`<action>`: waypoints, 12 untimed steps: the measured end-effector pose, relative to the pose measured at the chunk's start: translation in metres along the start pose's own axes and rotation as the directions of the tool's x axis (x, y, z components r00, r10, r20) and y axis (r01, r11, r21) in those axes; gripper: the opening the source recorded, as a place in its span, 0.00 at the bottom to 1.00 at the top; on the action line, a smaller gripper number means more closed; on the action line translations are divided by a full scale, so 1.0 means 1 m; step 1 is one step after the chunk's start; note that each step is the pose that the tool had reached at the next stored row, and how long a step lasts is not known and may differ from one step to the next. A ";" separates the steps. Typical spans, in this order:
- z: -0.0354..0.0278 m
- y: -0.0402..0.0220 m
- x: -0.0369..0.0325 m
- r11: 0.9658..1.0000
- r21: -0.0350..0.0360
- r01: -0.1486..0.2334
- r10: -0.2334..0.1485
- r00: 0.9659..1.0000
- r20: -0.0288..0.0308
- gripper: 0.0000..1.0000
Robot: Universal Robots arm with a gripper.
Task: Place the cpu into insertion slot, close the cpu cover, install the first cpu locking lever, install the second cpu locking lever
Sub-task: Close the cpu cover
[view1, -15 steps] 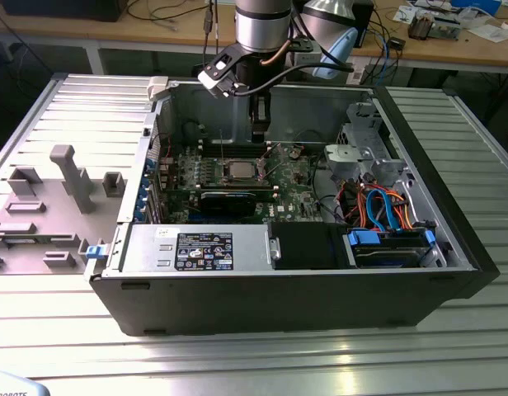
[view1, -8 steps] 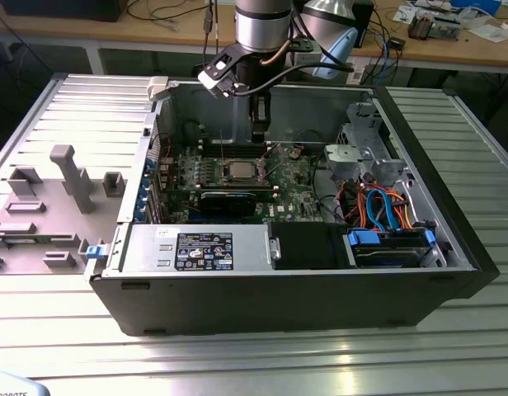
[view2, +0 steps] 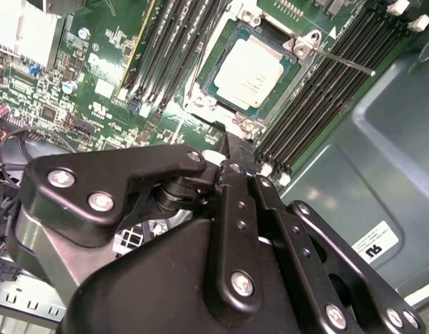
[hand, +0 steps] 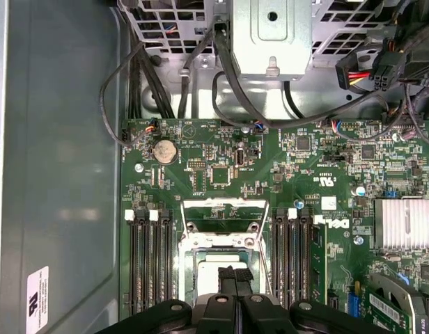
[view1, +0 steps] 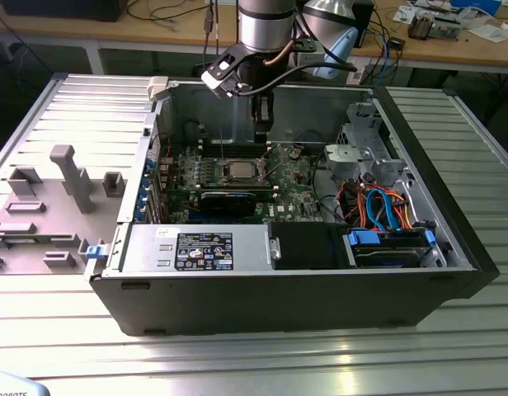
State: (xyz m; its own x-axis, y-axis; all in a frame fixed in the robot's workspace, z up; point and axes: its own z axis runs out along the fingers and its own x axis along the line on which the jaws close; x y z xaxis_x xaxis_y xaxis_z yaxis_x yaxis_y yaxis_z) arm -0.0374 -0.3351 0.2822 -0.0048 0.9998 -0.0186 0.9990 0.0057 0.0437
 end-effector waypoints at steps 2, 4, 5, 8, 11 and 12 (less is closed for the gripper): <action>0.0000 0.0001 0.0000 1.000 0.000 0.000 0.000 1.000 0.000 0.11; 0.0001 0.0003 0.0000 1.000 0.000 0.000 0.000 1.000 0.000 0.11; 0.0000 0.0004 0.0000 1.000 0.000 0.000 0.000 1.000 0.000 0.11; 0.0001 0.0009 0.0001 1.000 0.000 0.000 0.000 1.000 0.000 0.11; 0.0001 0.0010 0.0001 1.000 0.000 0.000 0.000 1.000 0.000 0.11; 0.0001 0.0015 0.0001 1.000 0.000 0.000 0.000 1.000 0.000 0.11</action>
State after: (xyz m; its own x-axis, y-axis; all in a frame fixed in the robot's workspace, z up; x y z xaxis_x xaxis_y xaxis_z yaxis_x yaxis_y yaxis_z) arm -0.0359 -0.3349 0.2821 -0.0050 0.9998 -0.0185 0.9990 0.0058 0.0438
